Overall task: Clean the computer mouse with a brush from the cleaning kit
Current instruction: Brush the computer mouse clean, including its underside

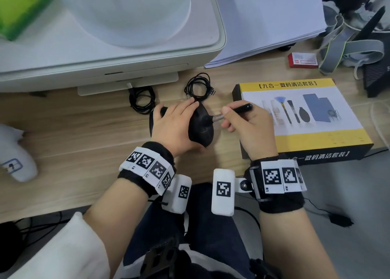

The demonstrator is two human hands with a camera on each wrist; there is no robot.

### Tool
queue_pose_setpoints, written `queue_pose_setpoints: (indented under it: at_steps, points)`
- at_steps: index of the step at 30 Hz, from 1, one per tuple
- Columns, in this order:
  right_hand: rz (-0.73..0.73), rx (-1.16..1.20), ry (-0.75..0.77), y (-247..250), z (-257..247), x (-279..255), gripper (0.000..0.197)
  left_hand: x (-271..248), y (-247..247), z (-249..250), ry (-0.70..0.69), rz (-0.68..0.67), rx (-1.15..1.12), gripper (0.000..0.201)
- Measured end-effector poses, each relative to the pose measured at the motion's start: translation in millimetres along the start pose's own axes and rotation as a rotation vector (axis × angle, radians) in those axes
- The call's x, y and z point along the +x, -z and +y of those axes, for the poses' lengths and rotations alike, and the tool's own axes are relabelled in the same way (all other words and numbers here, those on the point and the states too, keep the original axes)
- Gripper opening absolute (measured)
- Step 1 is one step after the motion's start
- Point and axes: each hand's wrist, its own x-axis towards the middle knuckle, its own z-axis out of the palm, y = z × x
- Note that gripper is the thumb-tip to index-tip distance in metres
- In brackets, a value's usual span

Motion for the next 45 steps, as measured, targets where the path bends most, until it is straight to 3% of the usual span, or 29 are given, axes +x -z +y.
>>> queue_pose_setpoints:
  at_steps: [5,9,11,14,18,22,26,30,34,38,42,45]
  points:
    - [-0.137,-0.086,-0.071,-10.8,3.8,-7.5,0.016,-3.1,-1.2,-2.2,0.023,0.045,-0.033,0.115]
    - [-0.003,-0.162,0.013,-13.6,4.7,-11.9,0.017,-5.1,-0.4,-3.0,0.027,0.036,-0.043,0.115]
    - [-0.014,-0.168,0.041,-16.2,3.0,-12.5,0.016,-5.0,-0.3,-3.5,0.024,0.03,-0.044,0.116]
    - [-0.088,-0.161,-0.04,-18.9,1.7,-10.8,0.016,-4.6,-1.4,-4.6,0.016,0.035,-0.045,0.118]
    - [0.026,-0.225,0.005,-18.5,0.4,-8.6,0.014,-3.3,-0.4,-7.0,0.002,0.033,-0.053,0.119]
    - [-0.021,-0.196,-0.026,-18.6,-1.0,-9.9,0.022,-1.6,0.4,-8.2,-0.015,0.028,-0.059,0.118]
    - [0.051,-0.229,0.01,-17.2,0.5,-9.4,0.013,-2.5,0.5,-9.3,-0.026,0.019,-0.064,0.118]
    - [-0.041,-0.248,-0.03,-14.4,-0.6,-9.5,0.028,-3.3,-0.3,-10.4,-0.027,0.027,-0.058,0.118]
    - [0.027,-0.272,0.0,-13.0,2.4,-10.6,0.015,-3.9,-0.7,-10.3,-0.027,0.023,-0.053,0.117]
    - [-0.039,-0.217,-0.053,-10.8,2.1,-12.7,0.022,-3.9,-0.9,-10.9,-0.027,0.026,-0.049,0.117]
    - [0.028,-0.218,0.004,-12.9,1.5,-13.5,0.013,-3.4,-1.1,-10.0,-0.022,0.016,-0.055,0.117]
    - [-0.067,-0.172,-0.033,-15.3,0.3,-12.7,0.017,-3.3,-0.8,-10.1,-0.016,0.022,-0.056,0.118]
